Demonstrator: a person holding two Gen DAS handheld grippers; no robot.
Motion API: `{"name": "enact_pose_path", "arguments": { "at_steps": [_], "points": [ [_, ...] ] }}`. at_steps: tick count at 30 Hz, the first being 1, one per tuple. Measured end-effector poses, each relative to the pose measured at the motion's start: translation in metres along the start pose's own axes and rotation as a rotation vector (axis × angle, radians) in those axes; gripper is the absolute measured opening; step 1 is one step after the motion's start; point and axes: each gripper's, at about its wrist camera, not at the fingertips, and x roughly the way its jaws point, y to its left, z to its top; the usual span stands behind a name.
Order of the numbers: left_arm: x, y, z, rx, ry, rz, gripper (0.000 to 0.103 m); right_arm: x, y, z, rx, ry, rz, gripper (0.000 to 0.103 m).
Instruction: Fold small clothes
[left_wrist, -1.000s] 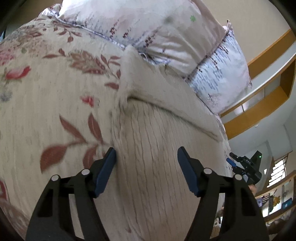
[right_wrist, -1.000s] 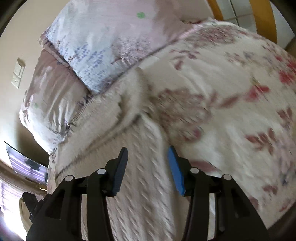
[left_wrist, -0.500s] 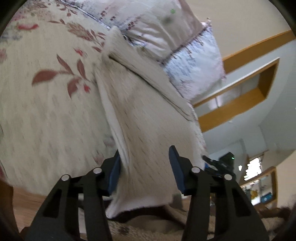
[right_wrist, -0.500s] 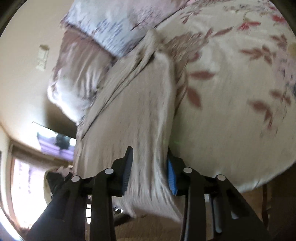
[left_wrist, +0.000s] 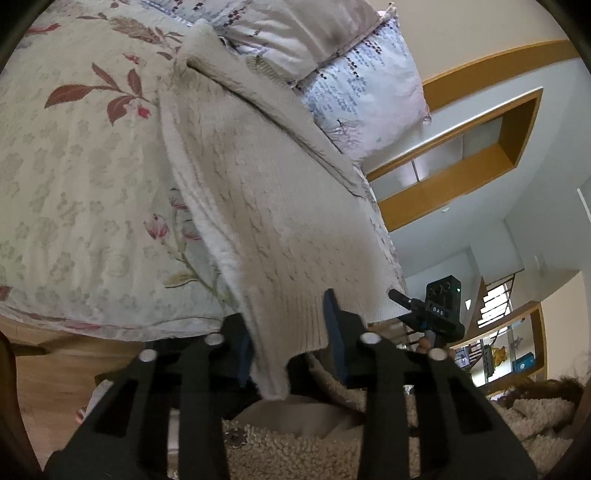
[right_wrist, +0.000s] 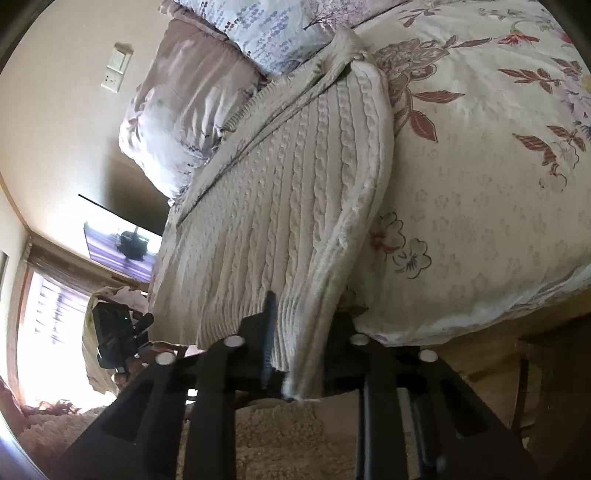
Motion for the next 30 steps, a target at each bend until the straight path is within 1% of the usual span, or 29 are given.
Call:
{"name": "enact_pose_path", "arguments": {
  "at_steps": [1,2,4,9,11,15,19,23,25,30],
  "points": [
    [0.0,0.001,0.0,-0.002,-0.001,0.005,0.016,0.0,0.001,0.001,-0.007,-0.007,-0.005,0.01],
    [0.0,0.002,0.002,-0.004,-0.004,0.016,0.009,-0.001,0.002,0.002,-0.015,-0.018,-0.005,0.009],
    [-0.001,0.003,0.006,-0.005,-0.017,0.026,0.007,-0.007,0.007,0.005,-0.041,-0.068,-0.004,0.008],
    [-0.012,-0.002,0.017,0.021,-0.07,0.066,0.007,-0.031,0.018,0.014,-0.095,-0.215,-0.022,0.008],
    [-0.02,-0.005,0.023,0.034,-0.106,0.088,0.006,-0.041,0.022,0.018,-0.112,-0.284,-0.042,0.008],
    [-0.035,-0.013,0.039,0.073,-0.186,0.141,0.006,-0.054,0.03,0.028,-0.142,-0.388,-0.081,0.008],
    [-0.046,-0.024,0.059,0.099,-0.279,0.191,0.006,-0.06,0.04,0.04,-0.162,-0.468,-0.055,0.008],
    [-0.05,-0.038,0.084,0.142,-0.36,0.248,0.006,-0.061,0.053,0.054,-0.207,-0.54,-0.078,0.008],
    [-0.05,-0.045,0.096,0.157,-0.381,0.262,0.006,-0.06,0.06,0.064,-0.224,-0.566,-0.085,0.008],
    [-0.044,-0.063,0.14,0.202,-0.426,0.315,0.006,-0.059,0.084,0.095,-0.299,-0.612,-0.129,0.008]
  ]
}}
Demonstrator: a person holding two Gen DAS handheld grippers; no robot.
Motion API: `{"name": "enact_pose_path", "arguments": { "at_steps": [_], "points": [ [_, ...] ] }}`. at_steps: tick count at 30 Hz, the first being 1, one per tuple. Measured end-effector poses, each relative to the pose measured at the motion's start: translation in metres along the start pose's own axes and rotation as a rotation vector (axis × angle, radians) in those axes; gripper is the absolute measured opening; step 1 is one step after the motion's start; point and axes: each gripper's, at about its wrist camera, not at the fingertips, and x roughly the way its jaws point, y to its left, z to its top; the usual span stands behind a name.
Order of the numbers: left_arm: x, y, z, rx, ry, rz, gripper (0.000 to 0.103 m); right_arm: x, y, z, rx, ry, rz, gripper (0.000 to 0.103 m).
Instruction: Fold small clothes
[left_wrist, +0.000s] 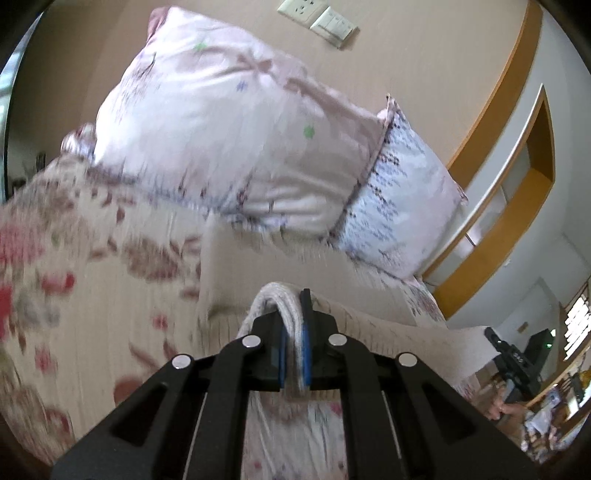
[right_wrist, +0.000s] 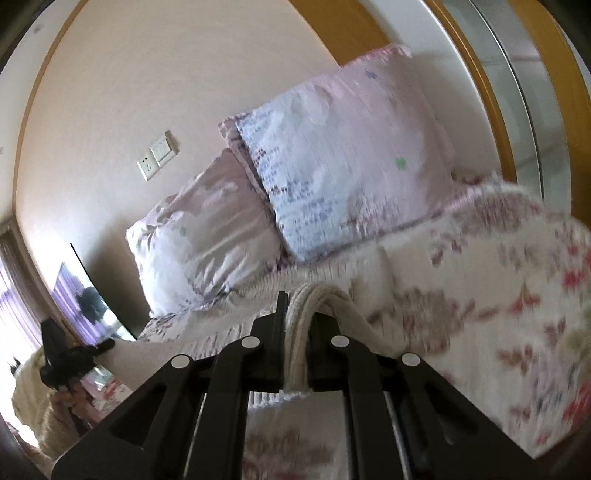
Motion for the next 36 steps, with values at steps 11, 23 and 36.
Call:
{"name": "enact_pose_path", "arguments": {
  "at_steps": [11,23,36],
  "points": [
    [0.079,-0.007,0.079,0.044,-0.066,0.068,0.006,0.085,0.009,0.058,-0.122,-0.057,-0.094,0.008],
    [0.2,0.075,0.055,-0.175,0.167,0.12,0.007,0.212,-0.079,0.019,0.129,0.28,-0.254,0.008],
    [0.198,0.081,0.074,-0.293,0.111,0.057,0.055,0.227,-0.085,0.05,0.296,0.226,-0.158,0.051]
  ]
}}
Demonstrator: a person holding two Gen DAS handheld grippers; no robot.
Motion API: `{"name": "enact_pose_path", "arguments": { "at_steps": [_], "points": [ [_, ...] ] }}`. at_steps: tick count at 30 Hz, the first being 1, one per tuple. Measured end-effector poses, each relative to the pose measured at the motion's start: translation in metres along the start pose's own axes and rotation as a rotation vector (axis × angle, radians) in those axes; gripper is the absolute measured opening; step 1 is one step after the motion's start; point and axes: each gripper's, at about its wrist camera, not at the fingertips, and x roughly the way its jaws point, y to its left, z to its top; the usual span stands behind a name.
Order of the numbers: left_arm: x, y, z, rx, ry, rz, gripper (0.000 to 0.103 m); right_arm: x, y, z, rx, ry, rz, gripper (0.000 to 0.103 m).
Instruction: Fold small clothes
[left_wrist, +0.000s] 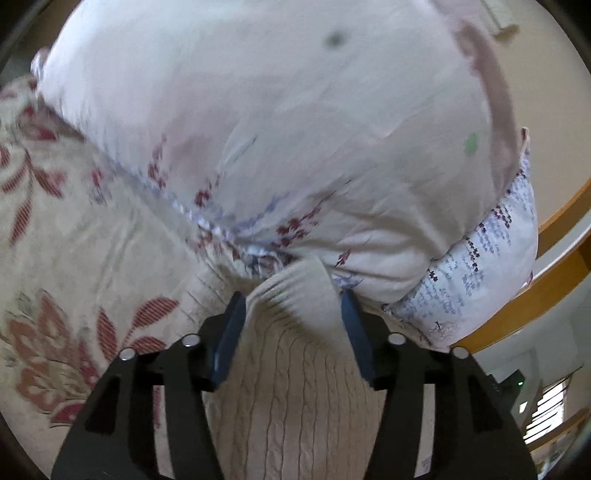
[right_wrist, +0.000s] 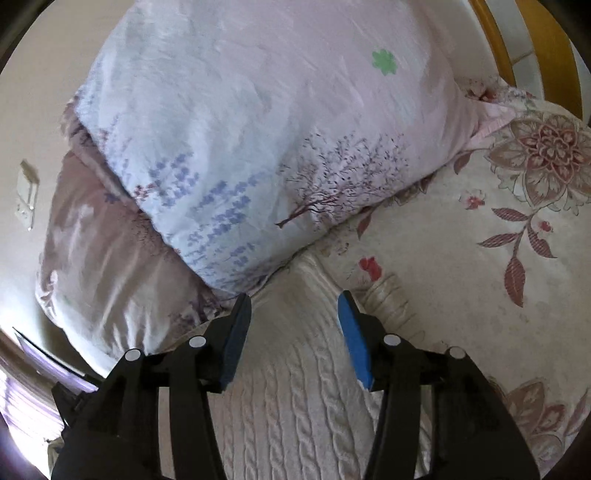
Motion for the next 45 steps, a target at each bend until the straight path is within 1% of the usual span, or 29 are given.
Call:
{"name": "enact_pose_path", "arguments": {
  "at_steps": [4,6,8,10,12,14,16,17,18,19,20,21,23,28,33,36,40,43,44,45],
  "points": [
    [-0.021,-0.008,-0.007,0.085,-0.008,0.032,0.055,-0.026,0.0,-0.01,-0.091,-0.03,-0.052,0.051],
    [-0.03,-0.01,-0.017,0.131,0.007,0.049,0.053,-0.036,-0.004,-0.017,-0.139,-0.026,-0.083,0.051],
    [-0.036,-0.009,-0.029,0.161,0.034,0.058,0.053,-0.045,-0.011,-0.025,-0.178,-0.005,-0.103,0.05],
    [-0.042,-0.004,-0.036,0.17,0.05,0.067,0.053,-0.051,-0.018,-0.032,-0.208,0.028,-0.1,0.047],
    [-0.042,-0.001,-0.044,0.181,0.069,0.085,0.051,-0.05,-0.023,-0.038,-0.217,0.049,-0.109,0.044],
    [-0.041,0.002,-0.052,0.195,0.081,0.105,0.05,-0.048,-0.027,-0.044,-0.229,0.07,-0.122,0.044],
    [-0.038,0.003,-0.057,0.2,0.091,0.116,0.047,-0.045,-0.028,-0.048,-0.242,0.089,-0.139,0.043],
    [-0.036,0.005,-0.059,0.198,0.101,0.119,0.042,-0.042,-0.029,-0.05,-0.249,0.098,-0.148,0.04],
    [-0.034,0.006,-0.061,0.197,0.109,0.119,0.035,-0.038,-0.03,-0.053,-0.261,0.114,-0.162,0.028],
    [-0.032,0.007,-0.062,0.198,0.116,0.122,0.031,-0.034,-0.03,-0.056,-0.273,0.126,-0.175,0.02],
    [-0.031,0.008,-0.064,0.201,0.121,0.129,0.023,-0.033,-0.03,-0.059,-0.284,0.126,-0.18,0.019],
    [-0.03,0.009,-0.064,0.202,0.126,0.131,0.014,-0.035,-0.029,-0.06,-0.291,0.115,-0.181,0.015],
    [-0.03,0.012,-0.065,0.194,0.135,0.123,0.008,-0.041,-0.026,-0.062,-0.302,0.095,-0.183,0.013],
    [-0.037,0.015,-0.064,0.196,0.139,0.104,0.007,-0.058,-0.024,-0.065,-0.282,0.067,-0.157,0.011],
    [-0.042,0.022,-0.065,0.177,0.149,0.084,0.007,-0.068,-0.028,-0.074,-0.26,0.071,-0.162,0.011],
    [-0.043,0.026,-0.066,0.173,0.151,0.083,0.007,-0.069,-0.031,-0.081,-0.249,0.084,-0.188,0.011],
    [-0.037,0.028,-0.068,0.169,0.158,0.092,0.007,-0.057,-0.036,-0.084,-0.256,0.107,-0.232,0.011],
    [-0.039,0.025,-0.069,0.181,0.143,0.098,0.011,-0.053,-0.027,-0.083,-0.299,0.113,-0.27,0.013],
    [-0.04,0.024,-0.069,0.181,0.14,0.097,0.014,-0.054,-0.023,-0.082,-0.314,0.111,-0.278,0.015],
    [-0.042,0.023,-0.068,0.18,0.137,0.095,0.021,-0.055,-0.02,-0.081,-0.323,0.107,-0.283,0.02]
  ]
}}
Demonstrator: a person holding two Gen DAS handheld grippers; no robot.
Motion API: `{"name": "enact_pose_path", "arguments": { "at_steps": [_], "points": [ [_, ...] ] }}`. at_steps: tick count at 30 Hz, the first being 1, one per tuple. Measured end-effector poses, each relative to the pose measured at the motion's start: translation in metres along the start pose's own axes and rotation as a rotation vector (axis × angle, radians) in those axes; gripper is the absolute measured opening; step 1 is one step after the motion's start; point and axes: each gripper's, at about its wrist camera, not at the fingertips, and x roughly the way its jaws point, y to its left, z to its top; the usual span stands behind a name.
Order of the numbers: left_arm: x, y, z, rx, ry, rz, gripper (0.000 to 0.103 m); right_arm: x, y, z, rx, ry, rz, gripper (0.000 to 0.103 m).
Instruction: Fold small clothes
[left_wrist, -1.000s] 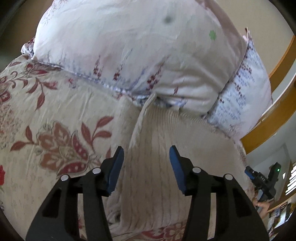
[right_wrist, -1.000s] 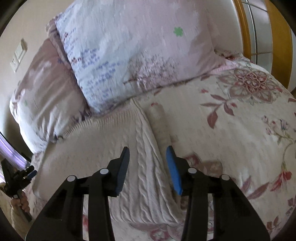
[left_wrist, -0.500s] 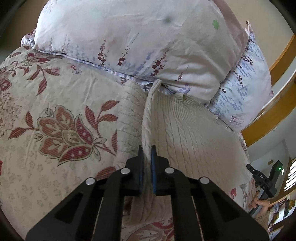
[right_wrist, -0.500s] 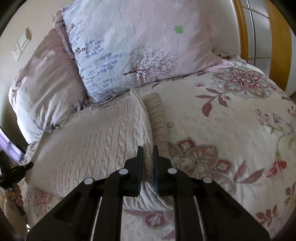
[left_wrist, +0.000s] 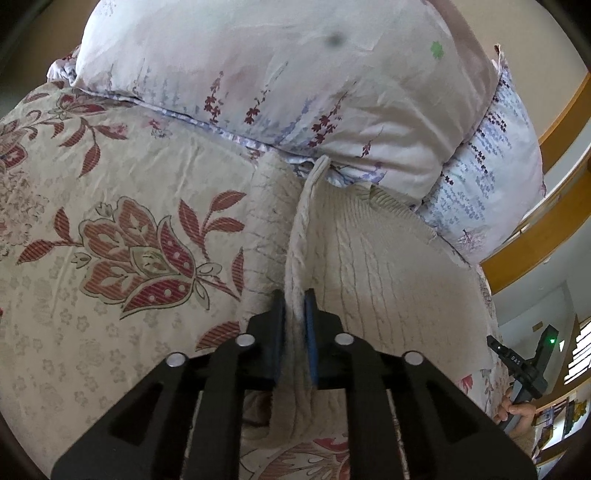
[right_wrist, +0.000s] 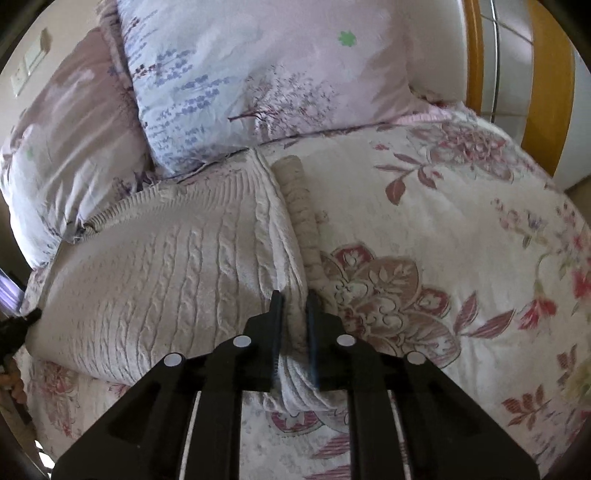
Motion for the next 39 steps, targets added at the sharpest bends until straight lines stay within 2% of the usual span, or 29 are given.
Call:
{"name": "enact_pose_path", "arguments": {
  "at_steps": [1,2,3,5,8,12,16,19,25,27,29,31,33,35,39],
  "points": [
    [-0.003,-0.001,0.002,0.0,-0.012,0.001,0.025,-0.002,0.002,0.002,-0.006,-0.008,-0.004,0.028],
    [-0.006,-0.003,0.003,0.003,-0.029,0.007,0.036,-0.006,0.004,0.006,-0.01,-0.027,0.001,0.032],
    [-0.01,-0.007,0.005,0.016,-0.059,0.02,0.039,-0.009,0.006,0.009,-0.012,-0.044,0.007,0.036],
    [-0.017,-0.02,0.007,0.065,-0.112,0.039,0.047,-0.013,0.013,0.015,-0.029,-0.073,0.017,0.036],
    [-0.016,-0.038,0.007,0.125,-0.126,0.008,0.055,-0.008,0.033,0.021,-0.082,-0.075,0.054,0.036],
    [0.001,-0.055,0.003,0.173,-0.082,0.006,0.057,0.005,0.055,0.022,-0.146,-0.054,0.069,0.036],
    [0.018,-0.051,0.0,0.155,-0.026,0.032,0.058,0.019,0.064,0.023,-0.159,-0.025,0.075,0.036],
    [0.024,-0.047,-0.003,0.156,-0.014,0.037,0.058,0.039,0.063,0.017,-0.164,0.042,0.041,0.039],
    [0.027,-0.05,-0.006,0.183,-0.018,0.051,0.062,0.041,0.063,0.009,-0.187,0.01,0.031,0.042],
    [0.024,-0.049,-0.004,0.166,-0.024,0.036,0.062,0.042,0.062,0.009,-0.191,0.007,0.036,0.042],
    [0.015,-0.04,0.0,0.092,-0.048,-0.022,0.062,0.041,0.061,0.009,-0.188,0.007,0.04,0.042],
    [0.008,-0.029,0.007,0.03,-0.067,-0.044,0.062,0.039,0.062,0.011,-0.173,0.009,0.037,0.042],
    [0.005,-0.019,0.015,-0.019,-0.072,-0.035,0.062,0.034,0.068,0.012,-0.178,-0.005,0.042,0.042],
    [0.006,-0.01,0.02,-0.054,-0.066,-0.004,0.062,0.03,0.078,0.013,-0.19,-0.018,0.087,0.042],
    [0.014,0.006,0.024,-0.146,-0.042,-0.025,0.062,0.031,0.109,0.013,-0.254,-0.019,0.137,0.043]
  ]
}}
